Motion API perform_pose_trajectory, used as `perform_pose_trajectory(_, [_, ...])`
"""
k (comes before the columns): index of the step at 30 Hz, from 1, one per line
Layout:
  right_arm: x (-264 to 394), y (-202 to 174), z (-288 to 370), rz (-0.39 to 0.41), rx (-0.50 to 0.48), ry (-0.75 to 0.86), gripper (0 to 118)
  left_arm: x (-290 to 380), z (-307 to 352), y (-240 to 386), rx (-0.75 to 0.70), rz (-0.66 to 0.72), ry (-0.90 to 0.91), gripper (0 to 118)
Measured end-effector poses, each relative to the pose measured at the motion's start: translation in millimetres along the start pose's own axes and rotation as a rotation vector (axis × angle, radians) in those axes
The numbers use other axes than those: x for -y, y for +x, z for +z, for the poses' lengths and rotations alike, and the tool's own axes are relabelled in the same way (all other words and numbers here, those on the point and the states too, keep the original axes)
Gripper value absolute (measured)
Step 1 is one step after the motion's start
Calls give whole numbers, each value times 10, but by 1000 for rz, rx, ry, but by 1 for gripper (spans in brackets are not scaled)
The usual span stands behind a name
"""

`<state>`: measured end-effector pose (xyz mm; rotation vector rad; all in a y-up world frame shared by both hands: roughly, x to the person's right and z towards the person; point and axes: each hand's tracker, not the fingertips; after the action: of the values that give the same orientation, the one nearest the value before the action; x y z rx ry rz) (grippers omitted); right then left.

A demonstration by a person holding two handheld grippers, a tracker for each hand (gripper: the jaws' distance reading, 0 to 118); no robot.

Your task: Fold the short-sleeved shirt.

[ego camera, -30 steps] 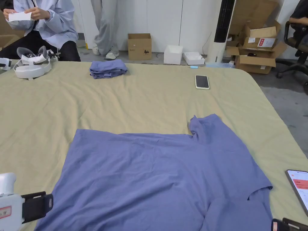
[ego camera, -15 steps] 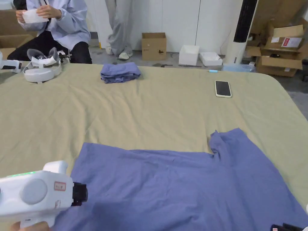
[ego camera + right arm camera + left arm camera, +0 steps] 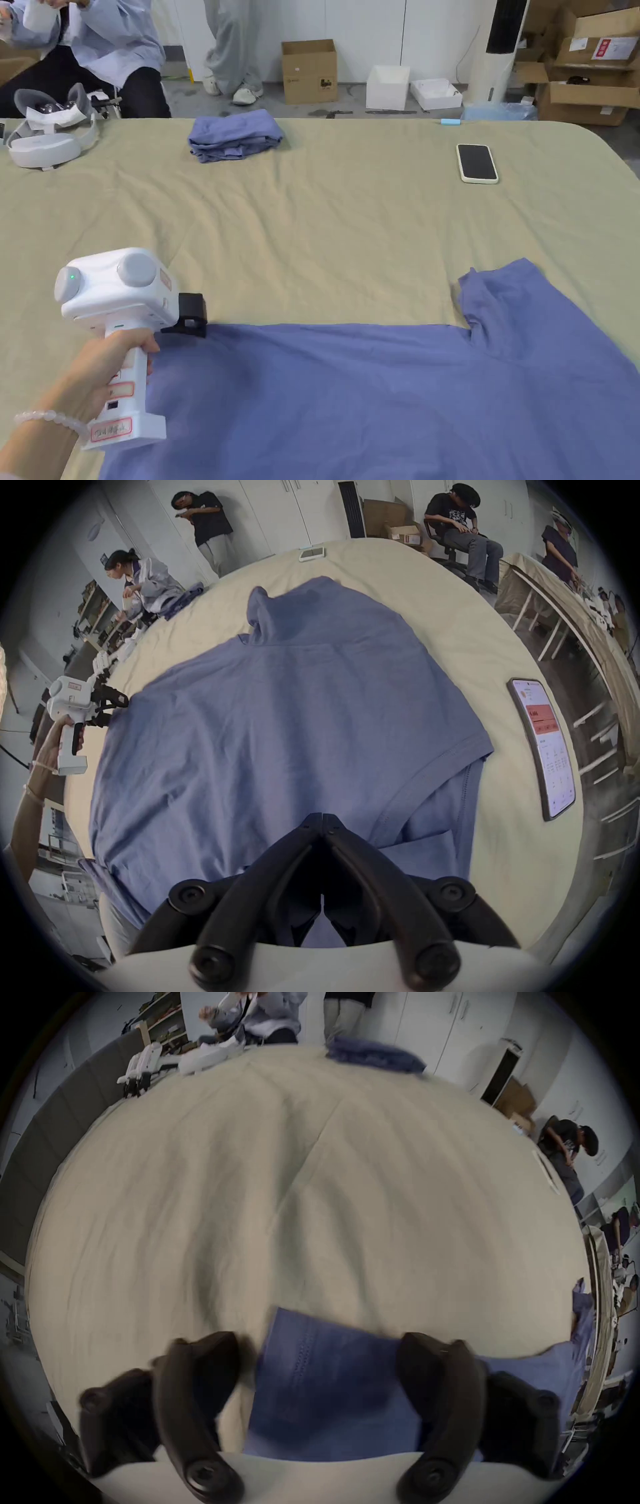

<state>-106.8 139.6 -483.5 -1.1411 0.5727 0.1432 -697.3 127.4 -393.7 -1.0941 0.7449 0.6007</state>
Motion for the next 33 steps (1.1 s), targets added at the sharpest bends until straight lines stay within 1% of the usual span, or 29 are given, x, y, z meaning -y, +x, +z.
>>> perform_pose_trajectory(1, [-6,17,-9,6,19,-9,0,87,18,22,-1,-9,31,76])
perform_pose_trajectory(2, [-20,43,-17,2,22,-12,0,115,83,60,-15,-16,77,58])
perform_pose_trajectory(3, [-44,75,-21,-5,19,-13,0,148,146,88,-38,-41,91,27])
perform_pose_trajectory(4, [-84,113,-24,-21,4,-13,0,172,205,137,-55,-77,98,3])
perform_pose_trajectory(6, [-204,155,-18,-52,-31,5,0,184,271,185,-39,-118,95,2])
perform_pose_trajectory(7, [-284,169,-13,-53,-35,12,0,173,306,185,-63,-115,89,2])
perform_pose_trajectory(9, [-501,191,3,-61,-63,43,0,164,298,209,-73,-157,94,2])
perform_pose_trajectory(10, [-660,212,-3,-61,-81,51,2,173,313,206,-60,-125,93,2])
perform_pose_trajectory(11, [-819,239,-27,-57,-88,48,20,168,260,165,-53,-110,94,2])
perform_pose_trajectory(12, [-1022,244,-94,-30,-80,41,67,156,291,139,-42,-107,93,2])
perform_pose_trajectory(13, [-1196,240,-168,3,-45,54,94,151,327,119,-30,-92,99,2])
perform_pose_trajectory(14, [-1378,249,-250,23,-21,75,105,140,370,89,-19,-88,102,2])
perform_pose_trajectory(15, [-1546,285,-359,44,-21,86,107,133,422,60,-12,-90,109,2])
perform_pose_trajectory(16, [-1730,329,-498,32,-25,73,105,133,481,44,-13,-97,124,2])
perform_pose_trajectory(17, [-1886,370,-661,27,-4,44,105,138,532,36,-6,-109,127,2])
perform_pose_trajectory(18, [-2011,403,-820,33,33,-7,105,141,578,27,0,-119,132,2])
perform_pose_trajectory(19, [-2088,407,-946,11,95,-52,104,143,631,25,6,-123,136,2])
perform_pose_trajectory(20, [-2146,412,-1085,30,137,-94,103,159,677,14,21,-123,119,2])
perform_pose_trajectory(21, [-2171,404,-1202,67,154,-120,96,167,721,7,28,-119,129,2])
perform_pose_trajectory(23, [-2160,388,-1342,130,124,-156,97,194,794,-1,33,-118,155,2])
perform_pose_trajectory(24, [-2141,368,-1331,116,144,-130,96,213,821,0,25,-124,169,2])
perform_pose_trajectory(25, [-2158,389,-1304,99,141,-133,89,225,834,9,22,-131,174,2])
perform_pose_trajectory(26, [-2166,421,-1271,108,128,-132,78,238,842,24,16,-145,171,2])
perform_pose_trajectory(28, [-2163,409,-1149,114,124,-118,25,271,868,45,11,-152,173,2])
perform_pose_trajectory(29, [-2162,392,-1098,149,139,-103,1,282,879,55,9,-157,174,2])
perform_pose_trajectory(30, [-2150,384,-1075,167,108,-113,1,296,903,55,9,-153,176,2])
perform_pose_trajectory(31, [-2135,351,-1048,153,116,-118,1,297,924,54,20,-143,174,2])
perform_pose_trajectory(33, [-2131,272,-995,189,136,-120,1,324,998,76,2,-152,185,2])
